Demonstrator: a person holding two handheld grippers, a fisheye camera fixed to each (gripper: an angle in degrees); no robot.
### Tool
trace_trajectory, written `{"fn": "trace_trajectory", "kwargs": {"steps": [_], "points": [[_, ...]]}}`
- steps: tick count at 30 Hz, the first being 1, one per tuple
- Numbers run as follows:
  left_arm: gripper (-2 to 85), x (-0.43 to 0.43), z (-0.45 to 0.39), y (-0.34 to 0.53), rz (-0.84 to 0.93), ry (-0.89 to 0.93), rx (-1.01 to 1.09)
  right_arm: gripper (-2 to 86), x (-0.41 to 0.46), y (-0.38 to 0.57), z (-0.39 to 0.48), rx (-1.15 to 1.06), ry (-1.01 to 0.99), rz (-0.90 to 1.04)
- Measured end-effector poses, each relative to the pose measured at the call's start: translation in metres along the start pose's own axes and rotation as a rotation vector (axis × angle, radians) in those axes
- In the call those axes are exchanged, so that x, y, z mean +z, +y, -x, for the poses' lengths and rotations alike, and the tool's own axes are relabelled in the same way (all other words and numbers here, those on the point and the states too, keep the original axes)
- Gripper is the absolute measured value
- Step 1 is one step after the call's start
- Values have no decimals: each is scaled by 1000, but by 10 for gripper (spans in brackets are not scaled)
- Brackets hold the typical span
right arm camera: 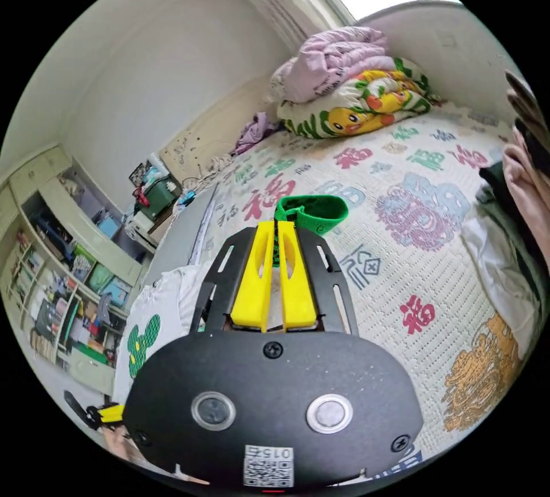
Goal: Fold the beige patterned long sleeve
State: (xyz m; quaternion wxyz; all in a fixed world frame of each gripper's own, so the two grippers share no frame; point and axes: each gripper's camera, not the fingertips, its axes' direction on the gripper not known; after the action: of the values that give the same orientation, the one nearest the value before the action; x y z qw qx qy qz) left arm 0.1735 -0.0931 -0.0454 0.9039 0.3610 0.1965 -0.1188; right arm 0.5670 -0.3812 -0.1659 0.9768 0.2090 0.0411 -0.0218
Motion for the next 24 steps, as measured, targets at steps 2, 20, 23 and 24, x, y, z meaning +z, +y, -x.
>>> {"fn": "trace_trajectory", "kwargs": {"steps": [2, 20, 23, 24], "points": [[77, -37, 39, 1, -107, 85, -80, 3, -16, 30, 54, -124, -114, -7], [173, -6, 283, 55, -251, 622, -824, 1, -25, 458, 303, -883, -245, 490], [160, 2, 303, 53, -245, 619, -866, 0, -15, 476, 290, -893, -291, 532], [154, 2, 306, 52, -252, 627, -867, 0, -14, 482, 290, -940, -289, 539]]}}
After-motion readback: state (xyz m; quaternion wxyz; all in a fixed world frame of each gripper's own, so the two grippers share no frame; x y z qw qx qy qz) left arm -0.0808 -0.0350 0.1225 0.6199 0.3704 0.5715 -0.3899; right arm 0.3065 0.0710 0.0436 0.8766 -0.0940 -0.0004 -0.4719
